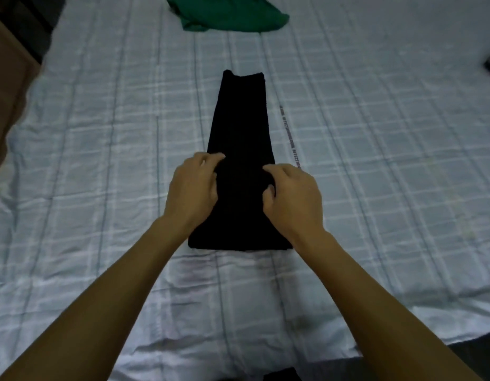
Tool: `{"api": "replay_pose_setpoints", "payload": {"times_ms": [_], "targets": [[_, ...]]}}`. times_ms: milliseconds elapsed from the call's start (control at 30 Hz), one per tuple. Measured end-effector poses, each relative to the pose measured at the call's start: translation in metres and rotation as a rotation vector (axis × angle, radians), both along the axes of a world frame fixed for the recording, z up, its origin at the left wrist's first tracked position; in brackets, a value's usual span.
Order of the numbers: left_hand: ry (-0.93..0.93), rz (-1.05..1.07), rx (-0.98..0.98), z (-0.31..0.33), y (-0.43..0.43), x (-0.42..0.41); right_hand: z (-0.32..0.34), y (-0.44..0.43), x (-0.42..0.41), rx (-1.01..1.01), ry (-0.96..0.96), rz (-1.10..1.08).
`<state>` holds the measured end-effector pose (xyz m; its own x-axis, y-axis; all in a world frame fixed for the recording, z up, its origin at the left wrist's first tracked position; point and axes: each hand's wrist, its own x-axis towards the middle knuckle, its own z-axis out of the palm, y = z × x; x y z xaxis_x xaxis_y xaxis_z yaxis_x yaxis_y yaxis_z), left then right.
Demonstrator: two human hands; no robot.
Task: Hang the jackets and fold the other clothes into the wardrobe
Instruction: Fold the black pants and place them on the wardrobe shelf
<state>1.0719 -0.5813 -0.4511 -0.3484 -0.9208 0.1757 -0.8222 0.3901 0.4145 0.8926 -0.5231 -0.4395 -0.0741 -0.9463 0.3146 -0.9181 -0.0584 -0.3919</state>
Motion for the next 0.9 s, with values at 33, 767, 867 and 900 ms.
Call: {"api": "replay_pose_setpoints", "payload": {"times_ms": [33,767,867,900], "targets": [[0.059,0.036,-0.093,-0.006,0.001,-0.002,-0.009,-0.004,-0.001,0.003,-0.008,0.0],[-0.339,-0.181,0.306,-0.114,0.019,-0.006,-0.138,0.001,0.011,0.343,0.214,0.143],[-0.369,-0.215,0.452,-0.092,0.03,-0.001,-0.102,0.009,0.018,0.598,0.214,0.221],[-0.369,-0.248,0.52,-0.081,0.033,0.002,-0.087,0.012,0.017,0.658,0.221,0.285]]}}
